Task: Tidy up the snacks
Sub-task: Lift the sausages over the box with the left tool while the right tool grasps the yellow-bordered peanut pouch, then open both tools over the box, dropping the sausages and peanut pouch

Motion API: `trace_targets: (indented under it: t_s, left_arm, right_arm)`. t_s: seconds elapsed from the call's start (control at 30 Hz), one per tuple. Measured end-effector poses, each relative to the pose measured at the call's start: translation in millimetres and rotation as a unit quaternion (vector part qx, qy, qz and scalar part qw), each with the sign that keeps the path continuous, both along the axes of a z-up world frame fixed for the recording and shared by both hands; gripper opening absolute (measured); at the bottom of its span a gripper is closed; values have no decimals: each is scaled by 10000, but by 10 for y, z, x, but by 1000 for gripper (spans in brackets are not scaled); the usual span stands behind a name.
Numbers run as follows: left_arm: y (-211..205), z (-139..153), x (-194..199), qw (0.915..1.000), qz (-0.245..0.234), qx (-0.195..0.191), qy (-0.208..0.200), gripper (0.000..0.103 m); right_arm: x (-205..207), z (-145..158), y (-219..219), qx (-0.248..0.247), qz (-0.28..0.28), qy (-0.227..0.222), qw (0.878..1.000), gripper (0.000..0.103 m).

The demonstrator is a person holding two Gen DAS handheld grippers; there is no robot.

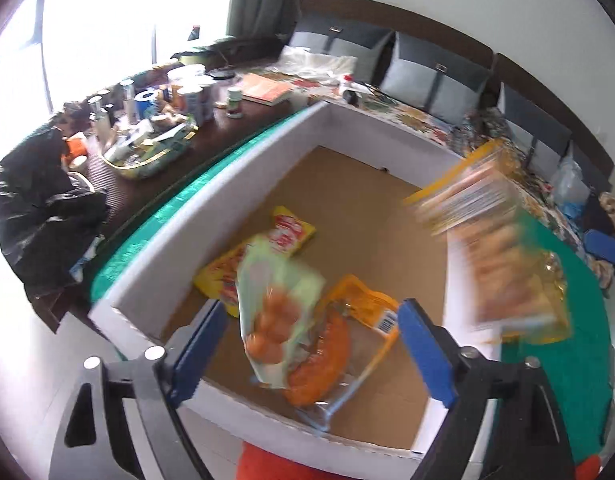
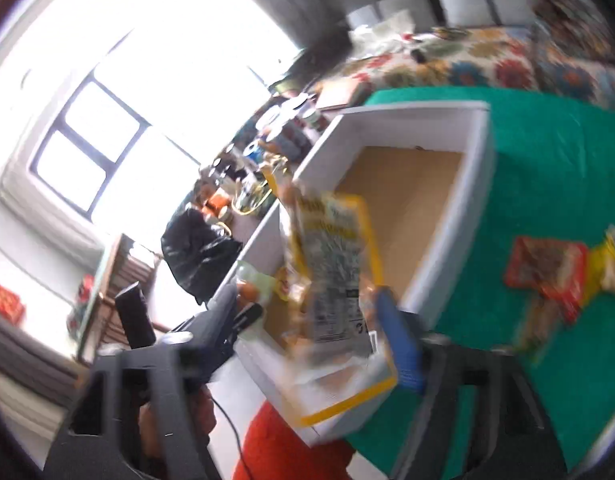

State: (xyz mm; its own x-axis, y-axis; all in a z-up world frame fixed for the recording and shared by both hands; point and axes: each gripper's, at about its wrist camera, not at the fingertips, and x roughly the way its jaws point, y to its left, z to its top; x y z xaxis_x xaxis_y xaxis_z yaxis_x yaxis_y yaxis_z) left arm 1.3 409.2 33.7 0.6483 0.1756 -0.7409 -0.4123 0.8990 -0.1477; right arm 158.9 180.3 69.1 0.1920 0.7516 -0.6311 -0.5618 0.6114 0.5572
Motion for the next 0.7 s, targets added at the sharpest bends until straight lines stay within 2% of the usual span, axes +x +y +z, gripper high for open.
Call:
trace_targets:
  t_s: [0.07,0.17,0.27,0.33,0.43,0.53,0.63,0.7]
  left_arm:
    - [19,10,-58,9999,57,111,-26,91]
    - [-47,-13,-93,9999,64,137,-83,91]
    - [-316,-27,-41,9997,-177,70,-147,91]
    - [-609,56,8,9986,-448,45,-272,91]
    - [-1035,109,135,9943,-924,114,-526,91]
    - [-1400,78,340,9899,-1260,167,-630,91]
    - [-1663,-68,584,9888,-1360,417,-461,91]
    - [-1743,-176,733,9898,-1296,552,-186,91]
  right_arm:
    - [-39,65,173,-103,60,-120,9999,80]
    - [-73,208,5,-106,-103,-466,9988,80]
    - [-5,240,-521,-472,-636,-929,9925,80]
    - [152,-56,-955,-918,-1043,-1165,9834,80]
    - [146,-703,-1716,-1809,-1728,-1237,9603,80]
    - [-16,-1397,-2644,-2732,-2478,-1133,9226,80]
    - [-209,-1717,-3428,-3124,-3106,-1056,8915,80]
    - [-293,-1803,-3795,-3191,-3366,-979,8805,80]
